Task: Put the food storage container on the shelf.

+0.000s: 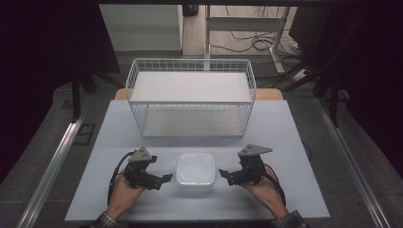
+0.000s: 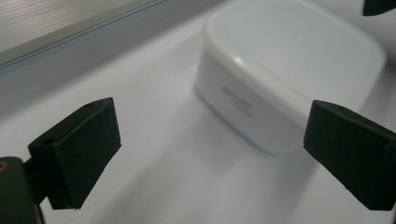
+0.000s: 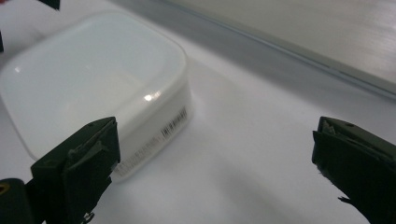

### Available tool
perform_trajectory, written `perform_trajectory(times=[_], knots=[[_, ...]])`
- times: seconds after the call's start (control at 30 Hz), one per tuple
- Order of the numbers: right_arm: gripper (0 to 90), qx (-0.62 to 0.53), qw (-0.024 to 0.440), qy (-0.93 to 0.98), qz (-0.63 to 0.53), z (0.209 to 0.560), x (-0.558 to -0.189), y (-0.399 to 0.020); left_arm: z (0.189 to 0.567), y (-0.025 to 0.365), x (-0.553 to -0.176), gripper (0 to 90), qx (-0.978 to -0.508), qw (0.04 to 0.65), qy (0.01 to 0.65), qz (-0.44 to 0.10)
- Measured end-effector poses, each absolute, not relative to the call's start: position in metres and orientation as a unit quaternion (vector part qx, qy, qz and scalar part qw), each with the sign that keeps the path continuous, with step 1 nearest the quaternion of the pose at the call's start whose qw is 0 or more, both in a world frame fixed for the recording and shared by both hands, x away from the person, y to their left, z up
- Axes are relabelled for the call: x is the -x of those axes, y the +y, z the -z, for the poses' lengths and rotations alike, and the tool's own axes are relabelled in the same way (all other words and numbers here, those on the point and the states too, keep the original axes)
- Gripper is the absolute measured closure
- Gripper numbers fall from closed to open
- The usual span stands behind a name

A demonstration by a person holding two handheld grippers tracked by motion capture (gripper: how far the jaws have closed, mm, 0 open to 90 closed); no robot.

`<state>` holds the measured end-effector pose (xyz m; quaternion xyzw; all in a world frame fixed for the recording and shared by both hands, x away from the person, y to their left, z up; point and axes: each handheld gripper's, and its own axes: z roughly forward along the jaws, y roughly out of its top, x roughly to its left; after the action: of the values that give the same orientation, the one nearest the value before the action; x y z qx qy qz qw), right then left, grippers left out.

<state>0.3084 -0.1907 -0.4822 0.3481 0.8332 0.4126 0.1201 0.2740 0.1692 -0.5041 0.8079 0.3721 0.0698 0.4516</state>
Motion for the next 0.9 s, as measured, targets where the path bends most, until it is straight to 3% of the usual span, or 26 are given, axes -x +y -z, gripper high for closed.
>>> perform_trajectory(times=[0.67,0.73,0.9], knots=[[15.4,-0.343,0.079,0.847,-0.399,0.474,-0.308,-0.153,0.509,0.130,-0.293,13.7,-0.813,0.457,0.361,-0.020],[16.0,-0.346,0.062,0.852,-0.387,0.481,-0.308,-0.150,0.513,0.132,-0.295,15.0,-0.808,0.466,0.360,0.017],[24.0,-0.351,0.011,0.851,-0.390,0.485,-0.309,-0.150,0.514,0.135,-0.295,21.3,-0.804,0.469,0.362,0.043]])
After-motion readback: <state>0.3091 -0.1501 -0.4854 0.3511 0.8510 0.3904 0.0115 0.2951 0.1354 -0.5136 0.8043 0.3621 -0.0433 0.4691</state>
